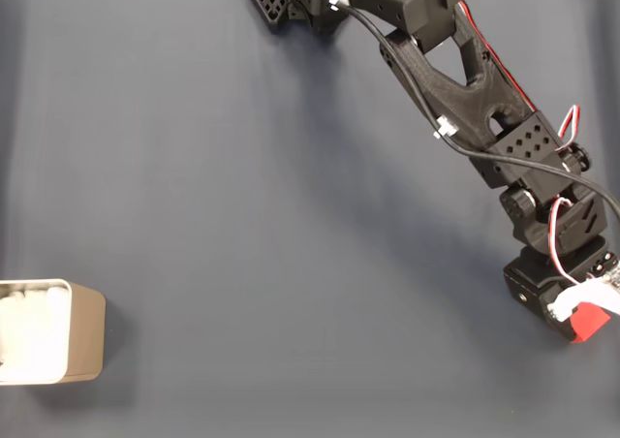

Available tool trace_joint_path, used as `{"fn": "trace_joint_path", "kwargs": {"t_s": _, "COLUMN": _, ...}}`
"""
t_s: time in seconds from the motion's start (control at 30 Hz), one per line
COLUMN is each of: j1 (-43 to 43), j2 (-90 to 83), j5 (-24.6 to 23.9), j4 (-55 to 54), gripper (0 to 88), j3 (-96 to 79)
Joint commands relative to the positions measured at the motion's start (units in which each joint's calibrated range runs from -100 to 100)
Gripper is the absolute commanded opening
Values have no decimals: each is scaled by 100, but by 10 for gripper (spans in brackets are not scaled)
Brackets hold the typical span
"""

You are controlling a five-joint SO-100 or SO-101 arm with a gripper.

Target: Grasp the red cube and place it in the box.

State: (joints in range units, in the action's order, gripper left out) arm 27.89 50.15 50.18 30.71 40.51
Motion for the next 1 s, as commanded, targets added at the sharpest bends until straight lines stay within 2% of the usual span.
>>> {"fn": "trace_joint_path", "kwargs": {"t_s": 0.0, "j1": 9, "j2": -414, "j5": 93, "j4": 19, "gripper": 183, "j3": -45}}
{"fn": "trace_joint_path", "kwargs": {"t_s": 0.1, "j1": 2, "j2": -466, "j5": 117, "j4": 19, "gripper": 141, "j3": -109}}
{"fn": "trace_joint_path", "kwargs": {"t_s": 0.53, "j1": 2, "j2": -700, "j5": 264, "j4": 175, "gripper": 57, "j3": -328}}
{"fn": "trace_joint_path", "kwargs": {"t_s": 0.97, "j1": -55, "j2": -1150, "j5": 293, "j4": 216, "gripper": 22, "j3": -647}}
